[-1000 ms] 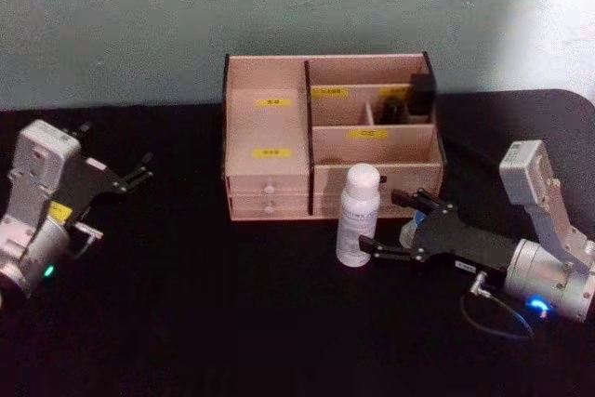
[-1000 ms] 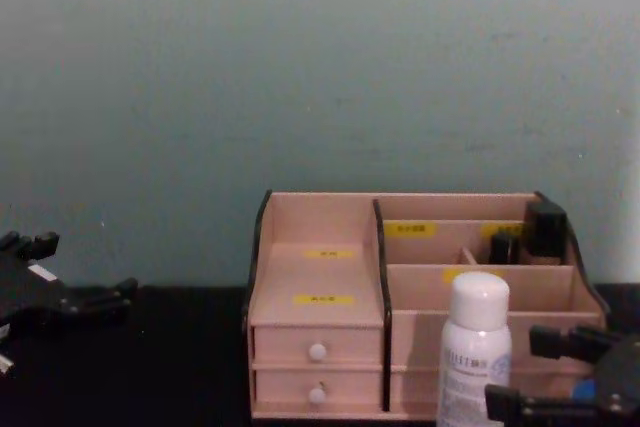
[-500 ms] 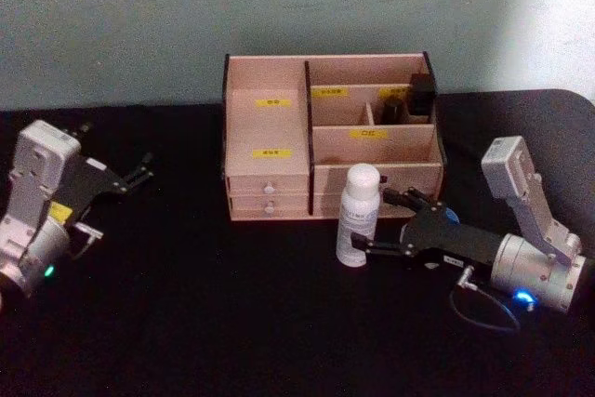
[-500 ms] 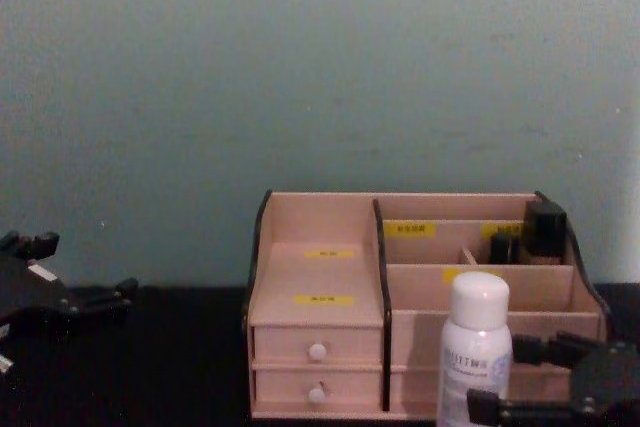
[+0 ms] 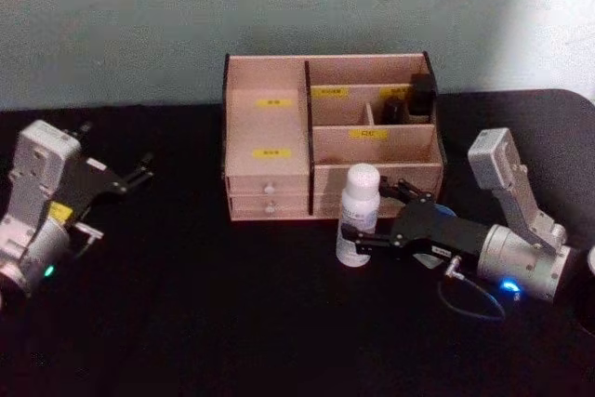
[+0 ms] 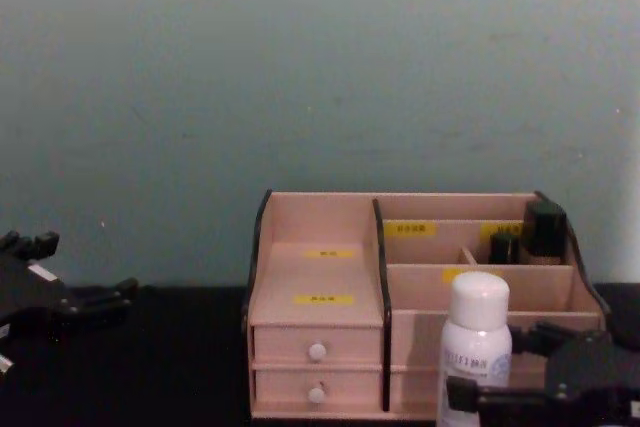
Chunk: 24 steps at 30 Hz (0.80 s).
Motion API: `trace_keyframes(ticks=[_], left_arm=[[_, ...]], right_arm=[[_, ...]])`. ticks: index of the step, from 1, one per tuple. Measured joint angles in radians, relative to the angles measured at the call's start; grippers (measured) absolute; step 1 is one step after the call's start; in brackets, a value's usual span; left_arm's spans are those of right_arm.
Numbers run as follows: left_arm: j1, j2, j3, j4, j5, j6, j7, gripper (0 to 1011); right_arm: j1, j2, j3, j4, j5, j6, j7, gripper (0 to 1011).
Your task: Pick up the facial cleanser and watermelon frost from the table and place them into the tiered storage box.
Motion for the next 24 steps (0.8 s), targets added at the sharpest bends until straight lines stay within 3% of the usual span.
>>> trace_keyframes(ticks=[24], left_arm=[[0.000,0.000,0.000,0.000,0.000,0.000,0.000,1001]], right_arm=[[0.020,-0.019,-0.011,0.029,-0.006,-0.002,0.003,1002]])
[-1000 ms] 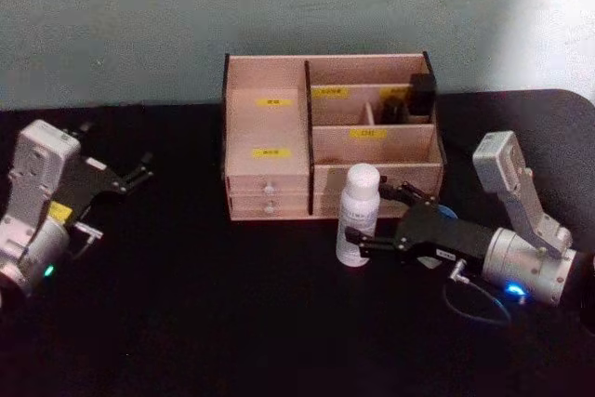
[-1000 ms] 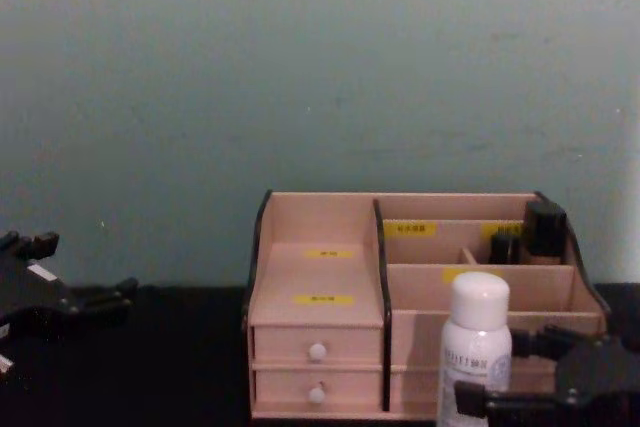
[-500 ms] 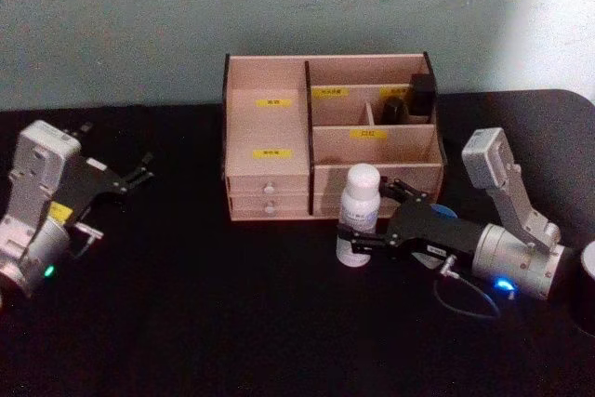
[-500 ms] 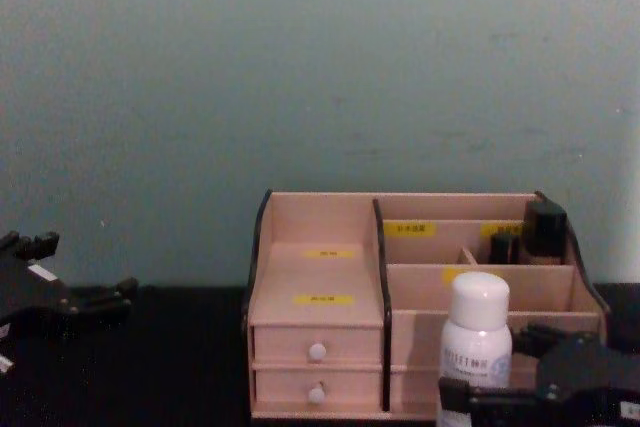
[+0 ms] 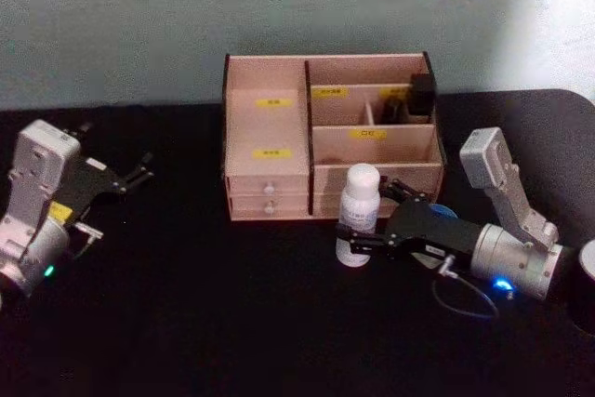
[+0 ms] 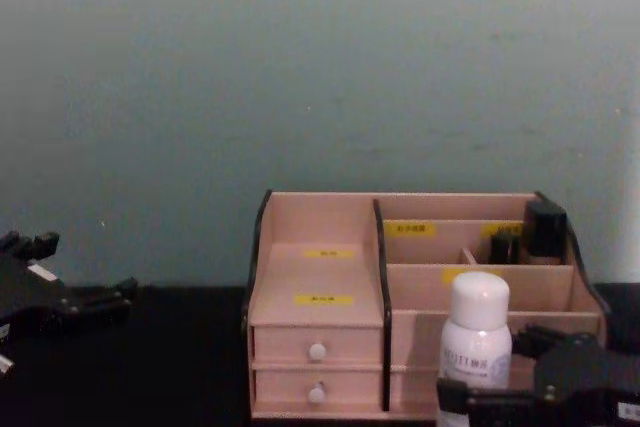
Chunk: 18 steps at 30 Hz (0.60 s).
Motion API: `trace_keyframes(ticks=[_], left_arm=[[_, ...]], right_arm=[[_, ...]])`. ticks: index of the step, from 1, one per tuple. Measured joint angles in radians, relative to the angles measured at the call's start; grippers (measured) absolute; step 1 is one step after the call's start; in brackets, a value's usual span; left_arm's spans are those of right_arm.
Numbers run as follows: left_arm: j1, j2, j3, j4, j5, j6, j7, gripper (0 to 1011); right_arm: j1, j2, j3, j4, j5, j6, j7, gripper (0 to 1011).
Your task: Pick up the facial cleanser and watermelon frost from the table and place them into the tiered storage box.
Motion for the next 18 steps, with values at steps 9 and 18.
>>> trace_keyframes(ticks=[9,18], left_arm=[[0.000,0.000,0.000,0.000,0.000,0.000,0.000,1001],[0.000,0.000,0.000,0.000,0.000,0.000,0.000,1001]], right_arm=[[-0.001,0.001,0.000,-0.001,0.001,0.000,0.000,902],[-0.001,0.001,0.001,-0.002,0.001,0.000,-0.001,652]])
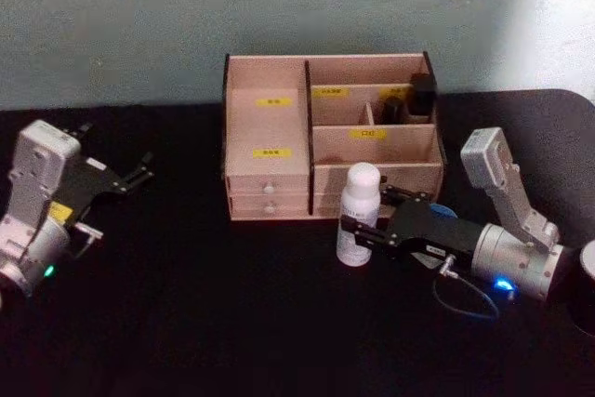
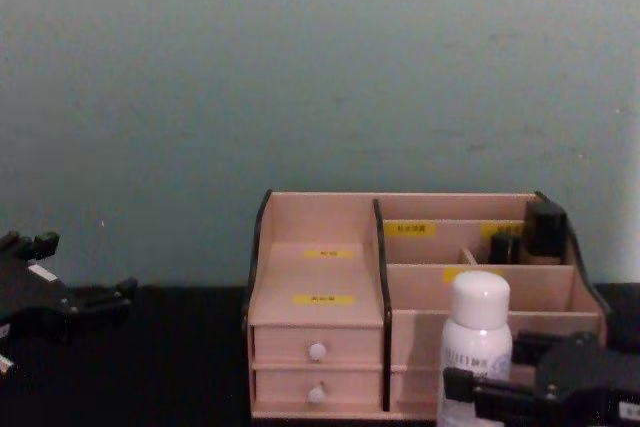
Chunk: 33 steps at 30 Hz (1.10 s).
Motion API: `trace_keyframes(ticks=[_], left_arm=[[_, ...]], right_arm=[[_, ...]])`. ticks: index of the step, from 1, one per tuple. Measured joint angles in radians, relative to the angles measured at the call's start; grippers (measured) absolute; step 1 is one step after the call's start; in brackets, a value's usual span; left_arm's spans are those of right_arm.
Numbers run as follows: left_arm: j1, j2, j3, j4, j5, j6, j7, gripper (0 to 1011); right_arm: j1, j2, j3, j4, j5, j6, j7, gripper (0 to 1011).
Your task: Pick up the facial cleanser and watermelon frost from the table and place them into the tiered storage box.
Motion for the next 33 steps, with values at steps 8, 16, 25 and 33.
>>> trace_keyframes(ticks=[8,16,25,33], left_arm=[[0.000,0.000,0.000,0.000,0.000,0.000,0.000,1001],[0.000,0.000,0.000,0.000,0.000,0.000,0.000,1001],[0.000,0.000,0.000,0.000,0.000,0.000,0.000,1001],[0.000,0.000,0.000,0.000,0.000,0.000,0.000,1001]], right_arm=[[0.000,0.000,0.000,0.000,0.000,0.000,0.000,594],[0.000,0.000,0.000,0.000,0.000,0.000,0.000,594],[-0.005,0.012,0.005,-0.014,0.003,-0.016,0.014,594],[-0.023,0.040,0.024,-0.070,0.044,-0.015,0.037,594]])
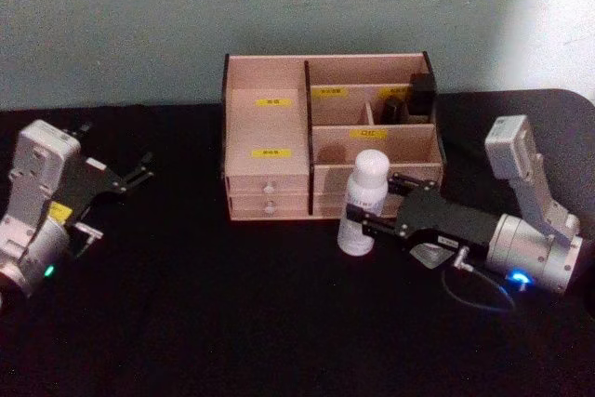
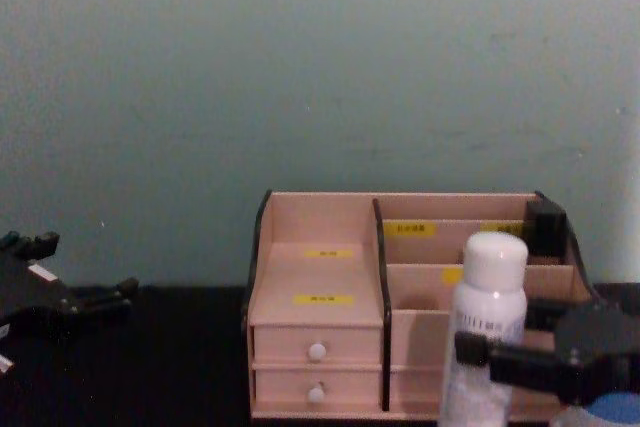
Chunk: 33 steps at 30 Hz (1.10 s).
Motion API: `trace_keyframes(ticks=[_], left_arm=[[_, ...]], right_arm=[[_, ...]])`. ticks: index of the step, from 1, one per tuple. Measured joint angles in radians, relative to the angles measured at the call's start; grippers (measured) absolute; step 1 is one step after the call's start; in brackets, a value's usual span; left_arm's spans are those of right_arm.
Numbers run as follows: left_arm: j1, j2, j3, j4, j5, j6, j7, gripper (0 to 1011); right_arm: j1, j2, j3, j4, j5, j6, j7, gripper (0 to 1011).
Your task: Pick up the facial cleanser and watermelon frost from the table and place them into the tiered storage box.
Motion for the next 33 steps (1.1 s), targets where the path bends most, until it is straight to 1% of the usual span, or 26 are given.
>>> trace_keyframes(ticks=[2,4,5,7,9,11,14,17,22,27,29,30,31,33], left_arm=[[0.000,0.000,0.000,0.000,0.000,0.000,0.000,1001],[0.000,0.000,0.000,0.000,0.000,0.000,0.000,1001],[0.000,0.000,0.000,0.000,0.000,0.000,0.000,1002],[0.000,0.000,0.000,0.000,0.000,0.000,0.000,1001],[0.000,0.000,0.000,0.000,0.000,0.000,0.000,1001],[0.000,0.000,0.000,0.000,0.000,0.000,0.000,1001],[0.000,0.000,0.000,0.000,0.000,0.000,0.000,1001],[0.000,0.000,0.000,0.000,0.000,0.000,0.000,1001],[0.000,0.000,0.000,0.000,0.000,0.000,0.000,1001],[0.000,0.000,0.000,0.000,0.000,0.000,0.000,1001],[0.000,0.000,0.000,0.000,0.000,0.000,0.000,1001],[0.000,0.000,0.000,0.000,0.000,0.000,0.000,1001],[0.000,0.000,0.000,0.000,0.000,0.000,0.000,1001],[0.000,0.000,0.000,0.000,0.000,0.000,0.000,1001]], right_arm=[[-0.002,0.002,0.006,-0.013,0.010,0.000,0.000,594],[-0.002,0.002,0.020,-0.034,0.031,0.000,-0.006,594],[-0.002,0.002,0.020,-0.034,0.031,0.000,-0.006,594],[0.003,-0.002,0.032,-0.044,0.048,-0.001,-0.013,594],[0.014,-0.012,0.043,-0.047,0.067,-0.001,-0.023,594],[0.029,-0.025,0.051,-0.044,0.075,-0.004,-0.037,594],[0.048,-0.039,0.056,-0.033,0.075,-0.010,-0.057,594],[0.074,-0.058,0.059,-0.013,0.060,-0.022,-0.087,594],[0.124,-0.098,0.061,0.039,0.012,-0.040,-0.139,594],[0.168,-0.132,0.064,0.093,-0.022,-0.051,-0.158,594],[0.178,-0.140,0.064,0.107,-0.031,-0.055,-0.160,594],[0.191,-0.148,0.063,0.126,-0.043,-0.061,-0.161,594],[0.191,-0.148,0.063,0.126,-0.043,-0.061,-0.161,595],[0.210,-0.161,0.059,0.155,-0.061,-0.069,-0.162,595]])
